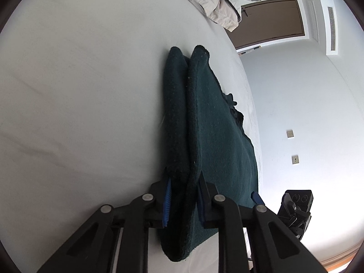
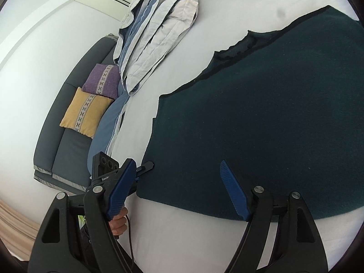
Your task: Fold small clothes
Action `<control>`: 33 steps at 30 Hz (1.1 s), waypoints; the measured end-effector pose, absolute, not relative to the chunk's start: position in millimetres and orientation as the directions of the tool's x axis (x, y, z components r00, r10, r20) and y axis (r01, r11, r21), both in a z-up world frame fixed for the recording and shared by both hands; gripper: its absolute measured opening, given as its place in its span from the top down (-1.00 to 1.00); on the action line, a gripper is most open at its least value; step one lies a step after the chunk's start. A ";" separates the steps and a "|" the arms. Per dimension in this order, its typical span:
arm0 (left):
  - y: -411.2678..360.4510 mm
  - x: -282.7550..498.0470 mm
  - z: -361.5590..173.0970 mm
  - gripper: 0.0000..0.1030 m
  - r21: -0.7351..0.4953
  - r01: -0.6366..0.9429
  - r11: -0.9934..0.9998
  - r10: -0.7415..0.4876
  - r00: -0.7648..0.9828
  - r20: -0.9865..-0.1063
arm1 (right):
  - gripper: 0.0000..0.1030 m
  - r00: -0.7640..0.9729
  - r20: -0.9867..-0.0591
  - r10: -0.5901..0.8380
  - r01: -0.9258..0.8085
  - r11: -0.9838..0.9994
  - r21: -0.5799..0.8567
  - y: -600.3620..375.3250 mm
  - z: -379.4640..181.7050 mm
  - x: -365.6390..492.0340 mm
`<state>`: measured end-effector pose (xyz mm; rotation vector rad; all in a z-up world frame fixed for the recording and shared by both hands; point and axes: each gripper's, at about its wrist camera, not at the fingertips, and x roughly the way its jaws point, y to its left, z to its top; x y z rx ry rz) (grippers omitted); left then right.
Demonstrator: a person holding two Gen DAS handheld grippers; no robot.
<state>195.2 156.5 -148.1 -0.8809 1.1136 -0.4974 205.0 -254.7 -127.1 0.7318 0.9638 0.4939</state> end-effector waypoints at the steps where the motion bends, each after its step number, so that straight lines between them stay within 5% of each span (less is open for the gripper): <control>1: 154.5 193.4 -143.6 0.65 -0.812 -0.067 0.580 -0.730 0.399 -0.555 | -0.47 0.487 -0.559 0.671 -0.044 0.658 0.752 -255.6 -130.0 210.8; 15: 6.7 213.2 -35.8 0.71 -0.733 0.245 0.635 -0.759 0.379 -0.530 | -0.47 0.623 -0.445 0.643 0.085 0.509 0.856 -377.4 -136.1 231.3; 20: -101.7 218.1 -49.7 0.71 -0.699 0.355 0.621 -0.784 0.287 -0.550 | -0.47 0.657 -0.426 0.623 0.104 0.484 0.869 -426.0 -130.4 232.9; 24: -155.2 216.2 -96.9 0.63 -0.624 0.391 0.676 -0.726 0.209 -0.655 | -0.50 0.637 -0.450 0.627 0.147 0.473 0.868 -445.2 -142.9 237.7; 27: -153.5 205.1 -91.8 0.31 -0.622 0.419 0.661 -0.741 0.237 -0.628 | -0.49 0.622 -0.453 0.638 0.157 0.466 0.871 -449.6 -150.7 243.0; 29: -148.3 197.1 -80.3 -0.23 -0.632 0.439 0.639 -0.760 0.233 -0.606 | -0.48 0.621 -0.451 0.640 0.154 0.465 0.872 -449.0 -151.8 248.7; 33: -135.1 171.8 -58.7 -0.39 -0.604 0.506 0.616 -0.776 0.258 -0.575 | -0.48 0.613 -0.456 0.645 0.150 0.472 0.869 -440.0 -149.1 259.3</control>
